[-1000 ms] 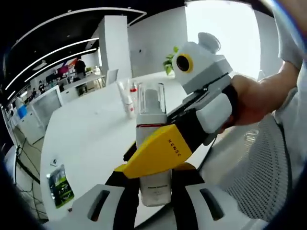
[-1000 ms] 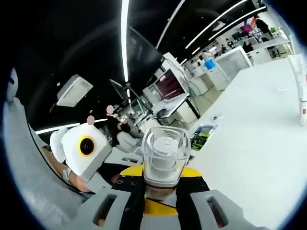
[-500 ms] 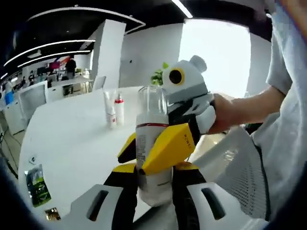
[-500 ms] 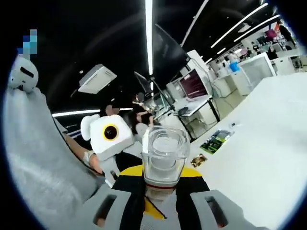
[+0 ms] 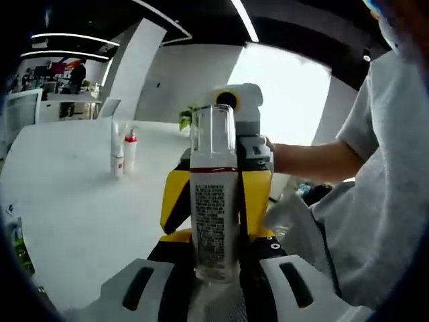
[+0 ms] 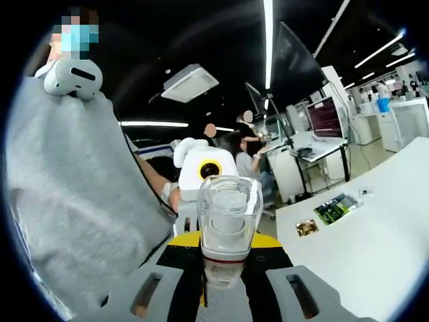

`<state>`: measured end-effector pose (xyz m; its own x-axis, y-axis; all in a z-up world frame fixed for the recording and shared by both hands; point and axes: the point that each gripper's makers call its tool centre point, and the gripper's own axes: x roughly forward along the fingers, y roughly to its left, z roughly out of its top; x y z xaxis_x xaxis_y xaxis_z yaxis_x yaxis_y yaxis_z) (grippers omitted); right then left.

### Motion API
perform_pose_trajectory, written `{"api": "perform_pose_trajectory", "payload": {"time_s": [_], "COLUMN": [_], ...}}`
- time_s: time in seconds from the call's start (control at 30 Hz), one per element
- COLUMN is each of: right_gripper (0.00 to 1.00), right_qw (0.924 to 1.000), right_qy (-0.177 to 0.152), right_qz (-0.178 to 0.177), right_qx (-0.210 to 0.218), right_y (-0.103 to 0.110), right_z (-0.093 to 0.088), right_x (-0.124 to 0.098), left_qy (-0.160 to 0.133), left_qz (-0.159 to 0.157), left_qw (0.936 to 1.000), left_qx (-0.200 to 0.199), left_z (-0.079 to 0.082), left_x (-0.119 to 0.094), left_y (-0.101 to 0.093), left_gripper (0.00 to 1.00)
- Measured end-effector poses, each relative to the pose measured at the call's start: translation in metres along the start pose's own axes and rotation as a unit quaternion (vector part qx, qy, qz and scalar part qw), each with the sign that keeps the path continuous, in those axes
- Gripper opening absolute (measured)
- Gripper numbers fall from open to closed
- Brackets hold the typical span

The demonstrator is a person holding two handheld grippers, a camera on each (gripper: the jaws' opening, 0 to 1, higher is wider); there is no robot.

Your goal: Arrange the skincare products in the storage area until every visible bottle or jar stands upright without overlapping.

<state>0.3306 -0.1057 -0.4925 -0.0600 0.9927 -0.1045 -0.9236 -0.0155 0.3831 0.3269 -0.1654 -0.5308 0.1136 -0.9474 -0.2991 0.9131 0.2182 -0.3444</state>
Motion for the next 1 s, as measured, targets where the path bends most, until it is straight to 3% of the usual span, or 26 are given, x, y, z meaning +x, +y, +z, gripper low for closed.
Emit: {"api": "perform_pose_trajectory", "payload": {"time_s": [0.07,0.17,0.27,0.33,0.37,0.43,0.47,0.5,0.53,0.63,0.73,1.0], "right_gripper": [0.16,0.17,0.18,0.21,0.23,0.25,0.24,0.23,0.24,0.2,0.2,0.14], "right_qw": [0.9998,0.9974,0.9912,0.9854,0.98,0.9715,0.9671,0.9573,0.9563,0.9482,0.9367,0.9298], "right_qy": [-0.017,-0.023,-0.038,-0.069,-0.092,-0.116,-0.128,-0.144,-0.15,-0.138,-0.161,-0.151], "right_qz": [-0.014,-0.05,-0.109,-0.135,-0.147,-0.167,-0.177,-0.194,-0.191,-0.231,-0.244,-0.269], "right_qx": [0.001,0.045,0.065,0.078,0.097,0.122,0.13,0.159,0.163,0.168,0.193,0.201], "right_y": [-0.005,-0.018,-0.037,-0.044,-0.046,-0.049,-0.051,-0.054,-0.052,-0.061,-0.065,-0.07], "right_z": [0.006,0.007,0.012,0.02,0.026,0.03,0.032,0.032,0.032,0.023,0.026,0.02], "right_x": [0.002,0.004,0.003,0.001,0.001,0.0,0.0,0.001,0.003,0.005,0.005,0.003], "left_qy": [-0.009,-0.013,-0.031,-0.035,-0.034,-0.041,-0.044,-0.041,-0.038,-0.023,-0.016,0.022], "left_qz": [0.026,0.051,0.103,0.133,0.164,0.186,0.193,0.202,0.212,0.229,0.238,0.261], "left_qw": [0.9996,0.9985,0.9942,0.9905,0.9859,0.9816,0.9802,0.9785,0.9764,0.9728,0.9701,0.9604], "left_qx": [0.012,0.011,-0.001,-0.005,-0.001,-0.008,-0.002,0.007,0.012,0.029,0.044,0.096], "left_z": [0.004,0.006,0.012,0.012,0.012,0.013,0.015,0.015,0.014,0.01,0.009,0.002], "left_x": [-0.003,-0.008,-0.017,-0.024,-0.029,-0.035,-0.037,-0.038,-0.039,-0.04,-0.04,-0.039], "left_y": [0.008,0.017,0.038,0.049,0.059,0.067,0.069,0.07,0.072,0.074,0.076,0.079], "left_gripper": [0.23,0.22,0.22,0.22,0.22,0.22,0.22,0.22,0.22,0.22,0.22,0.22]}}
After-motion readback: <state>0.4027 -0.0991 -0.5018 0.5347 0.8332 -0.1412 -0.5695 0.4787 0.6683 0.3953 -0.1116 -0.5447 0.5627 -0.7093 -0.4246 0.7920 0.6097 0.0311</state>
